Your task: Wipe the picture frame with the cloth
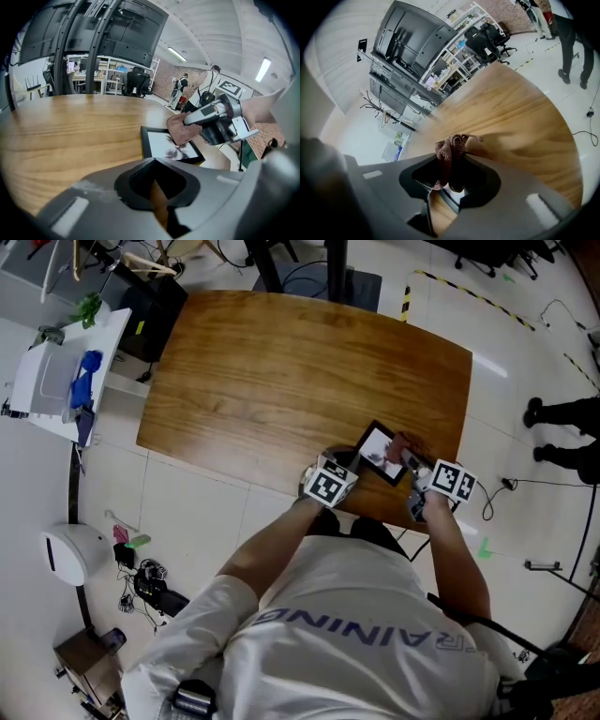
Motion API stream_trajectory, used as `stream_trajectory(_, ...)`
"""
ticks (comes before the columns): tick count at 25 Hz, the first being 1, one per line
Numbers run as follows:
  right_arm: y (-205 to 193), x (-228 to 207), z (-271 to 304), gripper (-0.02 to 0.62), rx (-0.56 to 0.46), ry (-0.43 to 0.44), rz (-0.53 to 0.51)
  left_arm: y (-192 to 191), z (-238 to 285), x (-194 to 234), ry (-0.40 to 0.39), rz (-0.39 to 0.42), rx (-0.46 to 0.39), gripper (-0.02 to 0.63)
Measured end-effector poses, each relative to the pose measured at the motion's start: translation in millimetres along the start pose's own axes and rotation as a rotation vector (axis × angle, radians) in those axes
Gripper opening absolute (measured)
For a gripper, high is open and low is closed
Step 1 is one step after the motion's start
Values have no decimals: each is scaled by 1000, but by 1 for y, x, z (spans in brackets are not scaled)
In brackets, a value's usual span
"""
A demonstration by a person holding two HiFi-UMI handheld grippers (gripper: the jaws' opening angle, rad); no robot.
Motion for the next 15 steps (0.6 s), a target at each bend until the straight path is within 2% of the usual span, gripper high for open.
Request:
stream_trajectory(7,-1,-29,-38,120,-34,-58,25,-1,0,0,-1,-2,4,8)
stream_trajectory(15,6,-41,-34,120,-27,-76,-22,-3,1,-3,-1,25,39,8)
Point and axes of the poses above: the fingertips, and each gripper's own axes: z forward along the fingers, x to its left, y out of its top, the point moved 2 cm from there along -z, backward along the fingers, and after that the axes turned 4 degrees about y, right-handed, at the moved point
